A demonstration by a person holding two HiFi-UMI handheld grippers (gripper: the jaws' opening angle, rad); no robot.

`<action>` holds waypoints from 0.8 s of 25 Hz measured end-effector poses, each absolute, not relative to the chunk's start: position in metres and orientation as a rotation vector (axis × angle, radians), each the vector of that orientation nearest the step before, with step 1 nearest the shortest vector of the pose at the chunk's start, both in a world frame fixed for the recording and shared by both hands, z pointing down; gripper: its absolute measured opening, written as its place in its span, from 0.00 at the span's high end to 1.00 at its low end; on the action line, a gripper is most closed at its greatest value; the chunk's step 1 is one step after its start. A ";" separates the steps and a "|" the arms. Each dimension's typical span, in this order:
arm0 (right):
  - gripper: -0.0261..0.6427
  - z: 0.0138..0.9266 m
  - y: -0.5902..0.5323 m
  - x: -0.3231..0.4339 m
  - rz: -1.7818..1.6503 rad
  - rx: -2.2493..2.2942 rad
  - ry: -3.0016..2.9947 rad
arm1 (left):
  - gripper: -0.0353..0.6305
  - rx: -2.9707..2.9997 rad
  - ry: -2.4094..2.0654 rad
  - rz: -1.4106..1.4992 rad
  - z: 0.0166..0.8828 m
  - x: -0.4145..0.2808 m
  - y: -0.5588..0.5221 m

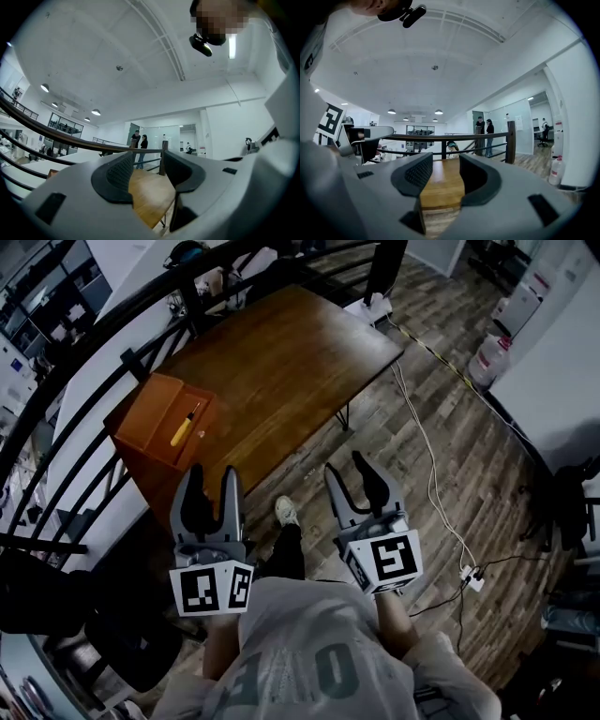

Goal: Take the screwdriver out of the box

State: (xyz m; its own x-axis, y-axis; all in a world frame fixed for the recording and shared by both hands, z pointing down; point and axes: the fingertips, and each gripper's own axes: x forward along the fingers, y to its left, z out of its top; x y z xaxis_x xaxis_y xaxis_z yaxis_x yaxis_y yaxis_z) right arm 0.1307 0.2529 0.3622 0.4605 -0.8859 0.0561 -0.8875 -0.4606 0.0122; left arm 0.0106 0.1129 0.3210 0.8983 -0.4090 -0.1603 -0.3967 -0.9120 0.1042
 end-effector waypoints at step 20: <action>0.69 0.287 -0.040 0.257 -0.056 2.321 -1.991 | 0.64 2.935 -0.998 -0.311 0.266 0.115 -0.120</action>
